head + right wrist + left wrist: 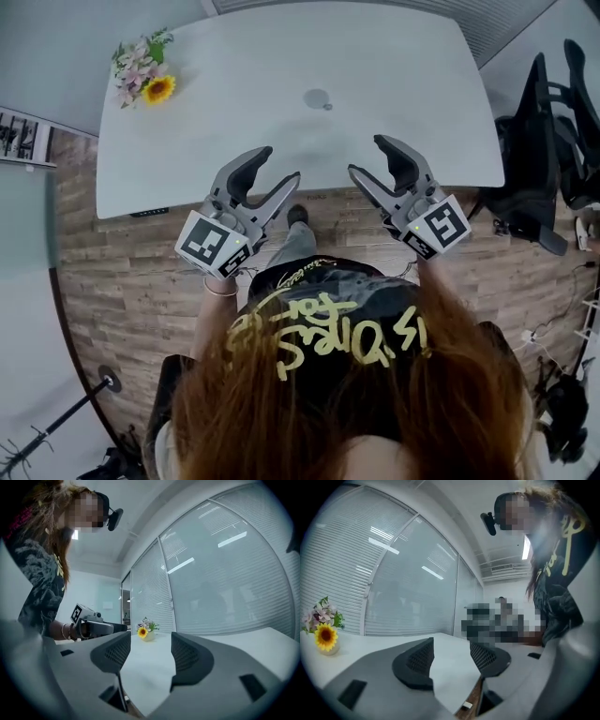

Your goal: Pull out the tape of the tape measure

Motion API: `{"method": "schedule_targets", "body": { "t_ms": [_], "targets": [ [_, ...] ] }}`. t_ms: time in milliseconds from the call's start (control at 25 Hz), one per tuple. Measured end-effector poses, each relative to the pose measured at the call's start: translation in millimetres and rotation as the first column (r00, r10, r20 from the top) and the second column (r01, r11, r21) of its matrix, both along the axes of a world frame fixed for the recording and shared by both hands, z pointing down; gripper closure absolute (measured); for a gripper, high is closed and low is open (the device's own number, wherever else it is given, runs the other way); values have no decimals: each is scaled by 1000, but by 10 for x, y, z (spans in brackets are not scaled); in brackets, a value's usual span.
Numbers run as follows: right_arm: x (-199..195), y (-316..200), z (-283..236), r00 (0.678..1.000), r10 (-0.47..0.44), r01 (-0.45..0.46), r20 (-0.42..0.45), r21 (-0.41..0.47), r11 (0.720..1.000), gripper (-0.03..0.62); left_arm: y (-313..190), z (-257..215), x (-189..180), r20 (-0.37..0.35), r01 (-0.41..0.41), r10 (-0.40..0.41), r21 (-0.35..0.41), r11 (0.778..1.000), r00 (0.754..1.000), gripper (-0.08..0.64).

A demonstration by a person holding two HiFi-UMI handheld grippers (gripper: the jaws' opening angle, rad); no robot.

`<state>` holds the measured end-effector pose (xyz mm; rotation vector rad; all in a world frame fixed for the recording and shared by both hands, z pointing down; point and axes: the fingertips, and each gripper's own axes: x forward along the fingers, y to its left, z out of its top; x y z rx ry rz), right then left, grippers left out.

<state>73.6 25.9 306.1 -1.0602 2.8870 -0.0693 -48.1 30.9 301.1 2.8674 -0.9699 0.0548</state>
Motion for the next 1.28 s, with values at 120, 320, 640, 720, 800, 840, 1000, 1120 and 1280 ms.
{"method": "schedule_targets", "body": {
  "t_ms": [120, 320, 640, 720, 800, 840, 1000, 1120, 1280],
  "targets": [
    [-93, -243, -9, 1000, -5, 5, 14, -3, 1000, 339, -239, 16, -95, -1, 6, -6, -10, 1000, 1000, 328],
    [-248, -622, 10, 1000, 3, -3, -5, -6, 1000, 339, -610, 80, -246, 5, 5, -4, -42, 999, 1000, 328],
    [-304, -954, 41, 999, 44, -44, 0, -23, 999, 339, -1081, 68, -216, 11, -51, 51, -42, 998, 999, 330],
    [-303, -1003, 40, 998, 54, -54, 13, -29, 998, 339, -1136, 73, -201, 10, -68, 68, -45, 997, 998, 330],
    [-317, -1065, 60, 998, 66, -66, 4, -34, 997, 339, -1195, 92, -218, 12, -78, 78, -48, 996, 997, 330],
    [-330, -1097, 85, 997, 74, -74, -14, -38, 997, 339, -1228, 102, -238, 13, -81, 81, -50, 996, 997, 330],
    [-429, -1198, 141, 996, 85, -86, -36, -27, 996, 339, -1362, 133, -340, 16, -91, 92, -53, 994, 996, 330],
    [-496, -1261, 223, 993, 101, -103, -54, -40, 994, 339, -1434, 178, -410, 18, -104, 105, -60, 993, 994, 330],
    [-528, -1344, 400, 989, 114, -121, -98, -65, 991, 339, -1528, 285, -431, 6, -127, 128, -83, 988, 992, 331]
  ]
}}
